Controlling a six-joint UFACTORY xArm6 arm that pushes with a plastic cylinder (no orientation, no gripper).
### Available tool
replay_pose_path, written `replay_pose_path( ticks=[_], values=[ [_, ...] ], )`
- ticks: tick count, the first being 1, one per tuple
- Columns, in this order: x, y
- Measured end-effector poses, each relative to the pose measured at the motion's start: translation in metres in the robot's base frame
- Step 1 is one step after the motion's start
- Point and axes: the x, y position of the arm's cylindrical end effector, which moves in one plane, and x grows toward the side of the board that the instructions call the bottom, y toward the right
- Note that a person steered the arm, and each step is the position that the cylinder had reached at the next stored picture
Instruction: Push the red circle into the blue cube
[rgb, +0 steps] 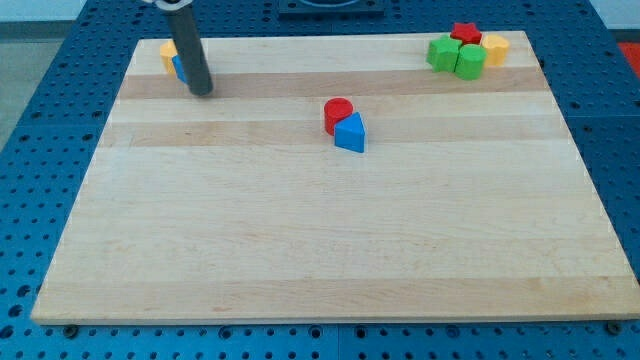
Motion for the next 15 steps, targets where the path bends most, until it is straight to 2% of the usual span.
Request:
replay_pose_path(
  ticks=[2, 3, 4, 5, 6, 7, 8, 11, 12, 15],
  values=[
    [0.016, -0.085],
    [0.035, -0.086],
    [0.103, -0.037],
    [0.142, 0.051],
    [0.144, 0.158],
    [0.135, 0.212],
    [0.117, 0.230],
    [0.056, 0.230],
    [0.048, 0.228],
    [0.049, 0.160]
  ],
)
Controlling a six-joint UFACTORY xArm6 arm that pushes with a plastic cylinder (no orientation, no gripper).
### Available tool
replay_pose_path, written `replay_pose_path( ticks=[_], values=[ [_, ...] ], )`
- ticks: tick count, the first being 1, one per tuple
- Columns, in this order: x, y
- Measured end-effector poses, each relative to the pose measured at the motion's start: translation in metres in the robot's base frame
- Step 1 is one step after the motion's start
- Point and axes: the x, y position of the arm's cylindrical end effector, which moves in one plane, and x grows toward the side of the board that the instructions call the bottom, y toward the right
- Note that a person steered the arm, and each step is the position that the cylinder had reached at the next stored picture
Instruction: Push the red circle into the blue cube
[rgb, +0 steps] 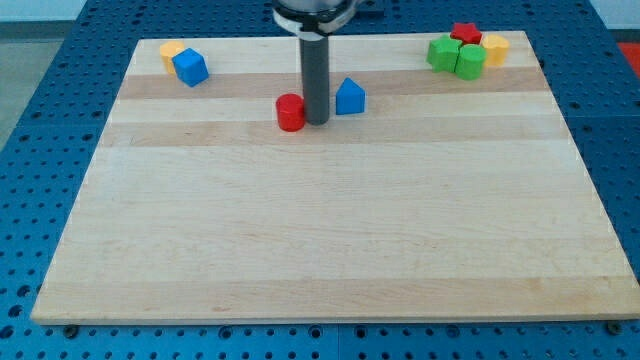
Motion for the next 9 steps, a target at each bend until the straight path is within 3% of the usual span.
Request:
replay_pose_path(
  ticks=[5, 9],
  values=[
    [0.005, -0.087],
    [-0.033, -0.108]
  ],
)
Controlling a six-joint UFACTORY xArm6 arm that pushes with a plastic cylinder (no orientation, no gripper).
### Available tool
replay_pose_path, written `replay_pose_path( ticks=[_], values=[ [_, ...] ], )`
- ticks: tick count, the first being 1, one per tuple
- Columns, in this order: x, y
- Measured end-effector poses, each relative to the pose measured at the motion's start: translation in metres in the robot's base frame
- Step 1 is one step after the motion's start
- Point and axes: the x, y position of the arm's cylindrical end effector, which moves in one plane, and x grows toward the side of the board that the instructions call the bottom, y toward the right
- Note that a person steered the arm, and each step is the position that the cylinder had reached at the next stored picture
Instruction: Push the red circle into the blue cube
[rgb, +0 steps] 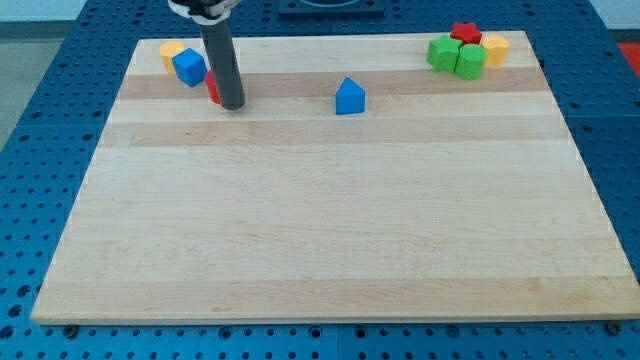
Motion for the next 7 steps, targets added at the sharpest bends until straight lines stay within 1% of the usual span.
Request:
replay_pose_path(
  ticks=[3, 5, 6, 7],
  values=[
    [-0.006, -0.028],
    [-0.023, -0.038],
    [0.018, -0.036],
    [0.046, -0.005]
  ],
)
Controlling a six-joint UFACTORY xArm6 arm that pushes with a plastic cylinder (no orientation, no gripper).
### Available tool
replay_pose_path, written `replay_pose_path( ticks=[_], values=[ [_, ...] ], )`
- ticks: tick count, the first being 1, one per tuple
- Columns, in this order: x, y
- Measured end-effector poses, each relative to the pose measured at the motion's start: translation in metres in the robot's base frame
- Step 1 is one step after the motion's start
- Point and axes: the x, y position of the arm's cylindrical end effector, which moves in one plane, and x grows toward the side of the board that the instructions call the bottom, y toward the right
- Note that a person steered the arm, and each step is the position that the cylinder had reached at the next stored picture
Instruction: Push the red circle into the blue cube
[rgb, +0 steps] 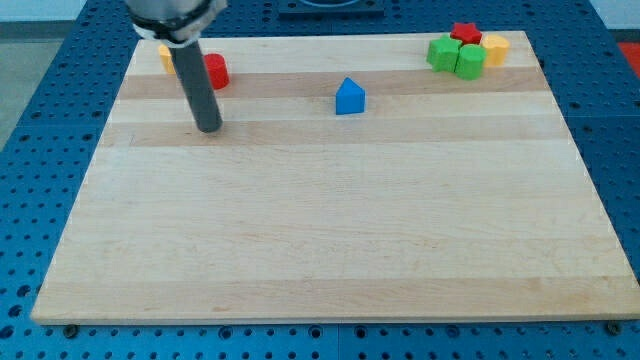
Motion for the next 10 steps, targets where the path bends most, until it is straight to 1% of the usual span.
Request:
replay_pose_path(
  ticks=[1, 2, 3, 5, 10],
  values=[
    [-0.046, 0.041],
    [-0.101, 0.068],
    [-0.135, 0.066],
    [-0.118, 0.033],
    [-0.099, -0.001]
  ],
)
